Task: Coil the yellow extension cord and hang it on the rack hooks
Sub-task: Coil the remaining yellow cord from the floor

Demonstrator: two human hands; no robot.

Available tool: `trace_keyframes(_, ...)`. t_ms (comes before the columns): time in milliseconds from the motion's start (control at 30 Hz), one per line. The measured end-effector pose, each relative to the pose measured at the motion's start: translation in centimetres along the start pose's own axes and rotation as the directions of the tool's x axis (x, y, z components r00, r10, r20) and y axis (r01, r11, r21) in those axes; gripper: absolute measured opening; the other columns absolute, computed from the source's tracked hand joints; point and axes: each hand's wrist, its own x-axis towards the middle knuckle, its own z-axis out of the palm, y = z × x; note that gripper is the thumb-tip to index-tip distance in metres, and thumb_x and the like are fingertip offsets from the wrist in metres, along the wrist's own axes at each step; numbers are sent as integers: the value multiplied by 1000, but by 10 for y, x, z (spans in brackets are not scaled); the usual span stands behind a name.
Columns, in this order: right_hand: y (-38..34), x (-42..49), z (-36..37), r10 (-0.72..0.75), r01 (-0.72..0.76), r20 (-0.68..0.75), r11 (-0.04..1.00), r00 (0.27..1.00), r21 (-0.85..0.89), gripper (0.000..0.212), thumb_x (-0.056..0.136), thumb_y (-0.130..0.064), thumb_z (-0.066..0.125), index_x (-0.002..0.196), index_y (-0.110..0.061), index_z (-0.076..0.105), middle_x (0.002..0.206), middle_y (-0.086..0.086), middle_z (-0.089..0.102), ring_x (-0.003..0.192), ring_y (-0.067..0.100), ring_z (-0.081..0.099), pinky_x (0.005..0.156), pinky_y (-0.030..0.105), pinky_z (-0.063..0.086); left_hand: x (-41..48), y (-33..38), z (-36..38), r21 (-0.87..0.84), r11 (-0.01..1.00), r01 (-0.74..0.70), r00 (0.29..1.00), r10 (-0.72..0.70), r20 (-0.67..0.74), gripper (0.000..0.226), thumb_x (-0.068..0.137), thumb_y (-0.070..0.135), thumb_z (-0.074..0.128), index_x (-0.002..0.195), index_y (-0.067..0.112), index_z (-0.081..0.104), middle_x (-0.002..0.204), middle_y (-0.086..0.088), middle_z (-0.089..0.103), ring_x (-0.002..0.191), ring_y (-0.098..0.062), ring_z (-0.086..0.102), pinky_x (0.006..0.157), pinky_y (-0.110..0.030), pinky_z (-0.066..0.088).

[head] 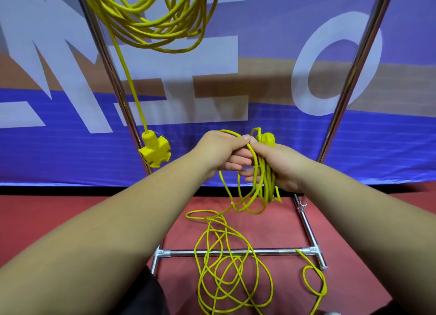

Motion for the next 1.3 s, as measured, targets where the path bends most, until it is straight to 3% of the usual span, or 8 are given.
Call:
trace_keyframes(167,-1,-3,7,56,-52,-62,997,997,53,48,98,-56,67,104,-8,68,78,13,66,65,27,73,68,49,64,8,2,-4,52,997,50,996,-46,-74,41,105,41,59,107,3,72,87,-8,81,59,-11,71,47,-20,51)
trace_keyframes(267,-2,-4,8,53,-50,-75,998,996,45,52,97,-56,68,102,-4,65,76,15,65,65,30,74,68,53,63,13,0,-6,80,995,55,993,-47,-106,41,106,42,56,104,5,73,75,1,75,51,-8,58,44,-19,42)
trace_keyframes(467,-6,-3,4,-5,6,-20,998,1000,69,53,99,-59,64,105,-7,69,73,10,64,65,27,71,68,49,62,18,3,-13,209,978,-26,994,4,107,29,95,50,65,84,23,70,70,3,51,56,-10,39,49,-24,33)
trace_keyframes(567,-11,-2,3,-22,21,9,998,1000,64,47,100,-61,61,98,-15,66,70,3,55,53,19,54,57,38,56,20,1,-14,183,983,-5,990,-21,138,32,95,54,65,86,24,72,72,5,49,58,-10,39,52,-25,32)
trace_keyframes(700,-16,-6,3,-16,13,24,994,1000,106,43,98,-59,64,92,-17,55,60,-1,38,46,15,37,46,28,42,30,-7,-19,-20,980,198,980,-198,2,45,99,59,58,97,16,70,68,6,56,53,-9,50,48,-22,35)
trace_keyframes(967,-19,-13,-1,13,-29,215,997,977,70,35,102,-28,65,68,-24,73,66,0,47,46,13,42,41,26,37,34,-6,-23,-144,974,176,983,-167,71,21,96,39,70,92,18,67,69,7,56,58,-8,53,49,-22,35)
trace_keyframes(1167,-16,-15,-2,23,-40,135,992,991,121,25,101,-38,67,86,-21,56,63,-2,41,41,13,34,41,25,33,35,-8,-21,-49,986,158,980,-151,129,23,92,43,75,85,22,68,67,7,54,57,-9,53,52,-24,32)
trace_keyframes(1300,-23,-15,-7,-5,-12,71,969,997,246,29,102,-38,66,82,-23,53,62,-5,38,39,8,28,36,20,23,43,-23,-24,13,976,217,976,-217,-36,30,106,39,54,86,19,62,61,6,51,54,-11,53,50,-23,35)
